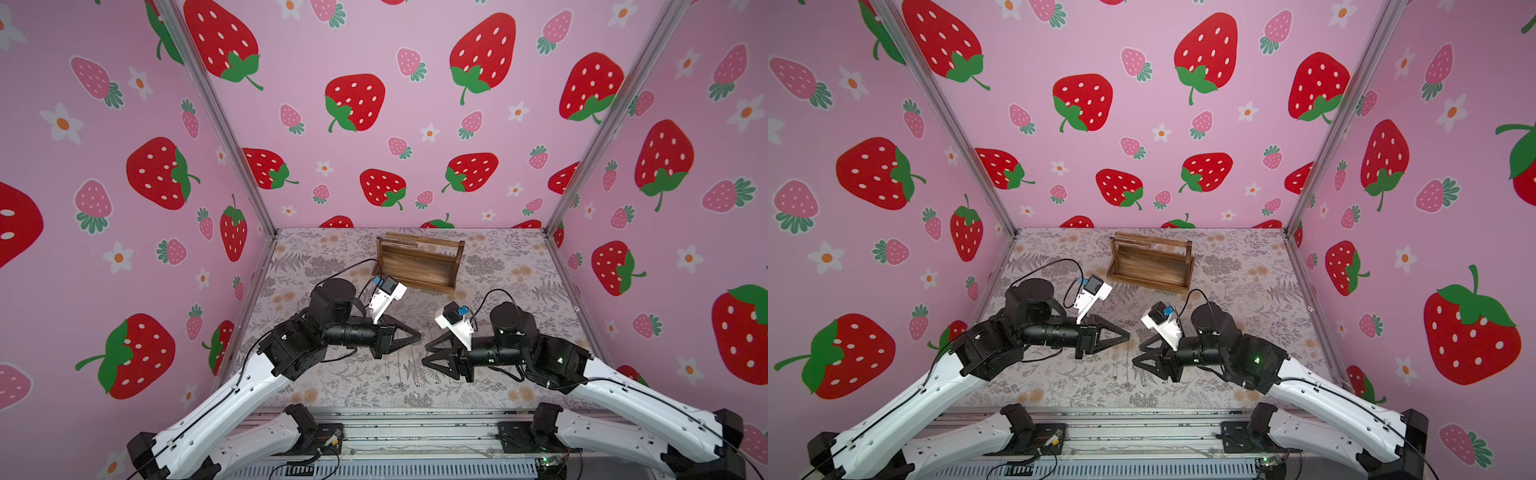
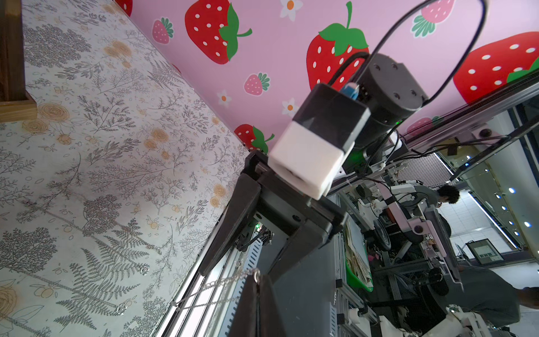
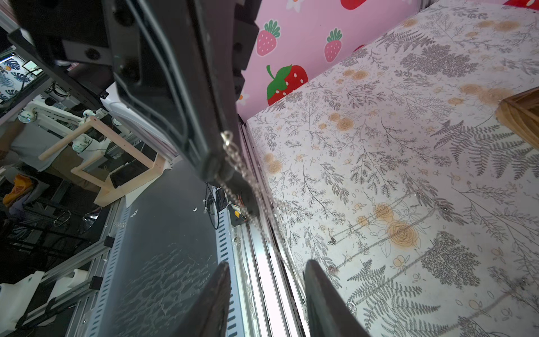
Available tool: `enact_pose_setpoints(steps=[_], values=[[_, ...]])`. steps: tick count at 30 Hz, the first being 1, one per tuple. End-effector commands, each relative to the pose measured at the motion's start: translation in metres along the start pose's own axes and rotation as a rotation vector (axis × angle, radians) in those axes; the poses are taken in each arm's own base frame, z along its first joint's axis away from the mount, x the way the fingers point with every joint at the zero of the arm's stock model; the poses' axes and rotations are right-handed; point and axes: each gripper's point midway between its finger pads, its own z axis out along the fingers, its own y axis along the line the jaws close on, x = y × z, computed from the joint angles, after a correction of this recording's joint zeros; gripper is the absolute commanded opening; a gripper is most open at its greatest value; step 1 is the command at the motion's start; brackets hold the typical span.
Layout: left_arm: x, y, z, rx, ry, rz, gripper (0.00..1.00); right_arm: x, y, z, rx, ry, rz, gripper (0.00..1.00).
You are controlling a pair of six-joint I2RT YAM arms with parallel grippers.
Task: Take the necklace off the jewelry display stand
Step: Place the necklace at the center of the board.
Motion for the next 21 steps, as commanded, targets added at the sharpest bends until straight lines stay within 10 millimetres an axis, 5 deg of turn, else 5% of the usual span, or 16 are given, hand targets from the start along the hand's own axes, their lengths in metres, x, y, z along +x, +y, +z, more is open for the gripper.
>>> enact_pose_setpoints(steps=[1, 21], values=[[0.003, 0.0, 0.005, 0.002, 0.012, 0.003, 0.0, -0.017, 0.013, -0.009, -0.024, -0.057, -0.052, 0.43], [0.006, -0.004, 0.028, 0.007, 0.047, 0.012, 0.0, -0.028, 0.021, -0.02, -0.019, -0.108, -0.1, 0.42]])
